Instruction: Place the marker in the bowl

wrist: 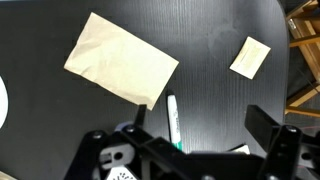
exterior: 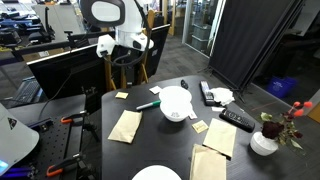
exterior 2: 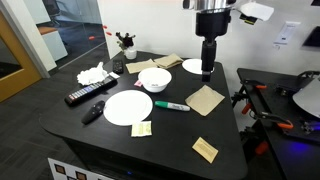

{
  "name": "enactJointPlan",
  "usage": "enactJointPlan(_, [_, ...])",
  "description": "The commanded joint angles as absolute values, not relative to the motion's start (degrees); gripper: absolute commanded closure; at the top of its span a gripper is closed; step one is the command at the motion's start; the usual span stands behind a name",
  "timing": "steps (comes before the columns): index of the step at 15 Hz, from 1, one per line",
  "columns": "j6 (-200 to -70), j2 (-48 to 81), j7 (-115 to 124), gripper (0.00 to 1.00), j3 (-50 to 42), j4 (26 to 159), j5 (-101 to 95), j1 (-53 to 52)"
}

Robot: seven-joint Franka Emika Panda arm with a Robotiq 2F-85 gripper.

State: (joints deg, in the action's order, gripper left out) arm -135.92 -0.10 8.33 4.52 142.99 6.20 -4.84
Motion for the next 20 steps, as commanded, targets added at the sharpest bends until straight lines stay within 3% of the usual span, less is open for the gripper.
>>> enactJointPlan(1, [-139.03,4.43,4.26,0.00,3.74,140.84,1.32,-4.03])
enactJointPlan(10, [-139.52,6.13,5.56,0.00,3.77,140.41,-0.29,-4.36])
enactJointPlan(20, [-151.64,14.30,4.15,0.00,4.27,139.31,0.53,-4.64])
